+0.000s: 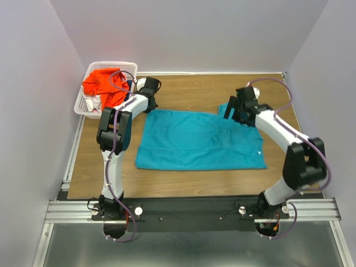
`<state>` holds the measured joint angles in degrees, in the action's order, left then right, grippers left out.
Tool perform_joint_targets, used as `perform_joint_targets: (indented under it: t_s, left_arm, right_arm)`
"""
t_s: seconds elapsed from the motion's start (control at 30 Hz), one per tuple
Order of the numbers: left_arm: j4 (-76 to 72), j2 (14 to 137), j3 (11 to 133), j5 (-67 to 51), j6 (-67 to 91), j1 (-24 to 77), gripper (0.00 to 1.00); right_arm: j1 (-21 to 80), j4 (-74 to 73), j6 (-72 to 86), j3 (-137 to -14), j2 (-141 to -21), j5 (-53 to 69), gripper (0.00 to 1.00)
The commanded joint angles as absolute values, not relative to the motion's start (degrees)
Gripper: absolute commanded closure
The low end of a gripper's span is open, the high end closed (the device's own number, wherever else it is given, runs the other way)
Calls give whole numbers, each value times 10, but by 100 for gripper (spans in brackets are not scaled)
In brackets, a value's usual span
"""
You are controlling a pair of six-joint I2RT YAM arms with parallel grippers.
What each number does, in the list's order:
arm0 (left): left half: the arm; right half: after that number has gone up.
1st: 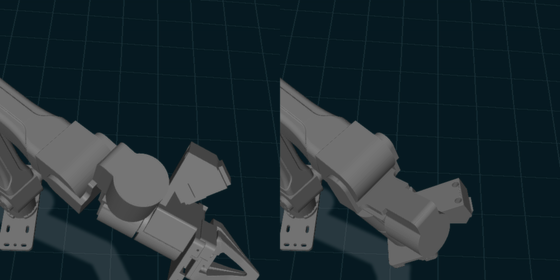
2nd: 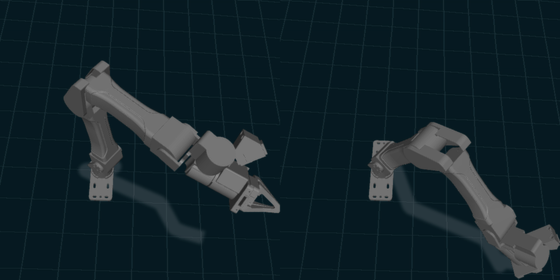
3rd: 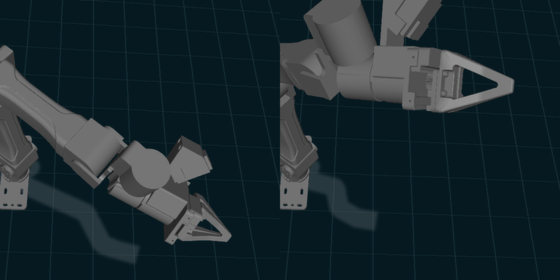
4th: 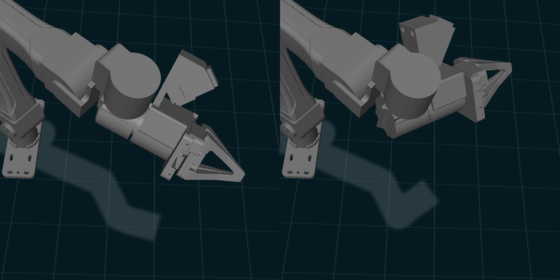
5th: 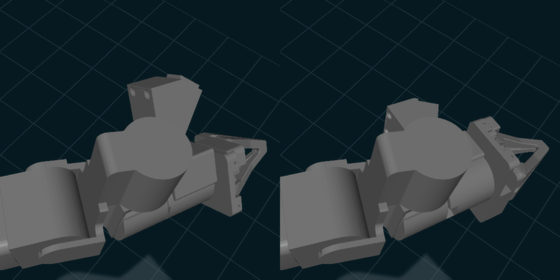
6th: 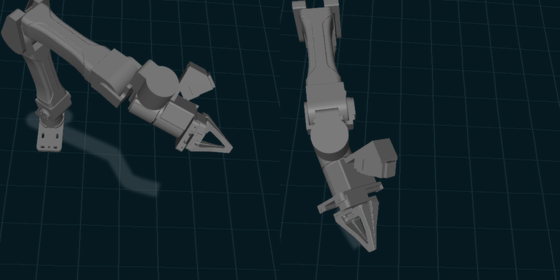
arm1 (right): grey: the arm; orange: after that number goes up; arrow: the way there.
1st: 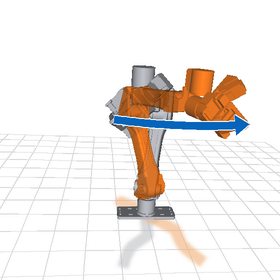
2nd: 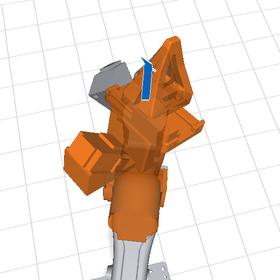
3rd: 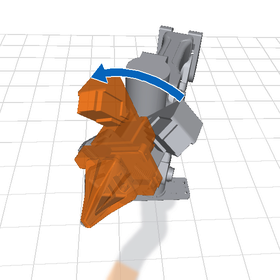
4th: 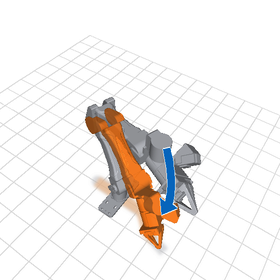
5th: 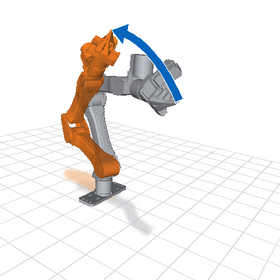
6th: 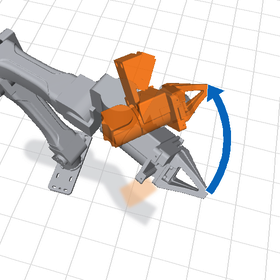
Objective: Fold and stack the t-shirts
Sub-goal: Fold the tshirt
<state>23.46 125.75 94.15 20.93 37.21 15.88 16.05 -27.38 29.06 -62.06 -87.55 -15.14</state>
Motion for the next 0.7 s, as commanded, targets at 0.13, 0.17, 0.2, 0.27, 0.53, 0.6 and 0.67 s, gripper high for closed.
perform_joint_targets:
  t_s: [0.13, 0.17, 0.2, 0.27, 0.53, 0.6, 0.67]
  left_arm:
    - [237, 1231, 919, 179, 354, 167, 100]
    - [236, 1229, 918, 179, 353, 167, 100]
    - [235, 1226, 917, 180, 353, 167, 100]
    - [234, 1220, 911, 183, 353, 167, 100]
    - [229, 1208, 903, 193, 350, 167, 100]
    - [230, 1208, 903, 193, 350, 167, 100]
    - [231, 1209, 904, 196, 351, 167, 100]
  right_arm:
    - [128, -262, 309, -873, -1117, -195, 0]
    - [125, -262, 299, -928, -1140, -207, 0]
    - [124, -262, 295, -953, -1167, -219, 0]
    - [120, -262, 281, -1003, -1234, -241, 0]
    - [105, -262, 217, -1175, -1386, -290, 1]
    - [105, -262, 207, -1179, -1397, -292, 2]
    - [106, -262, 208, -1166, -1400, -288, 3]
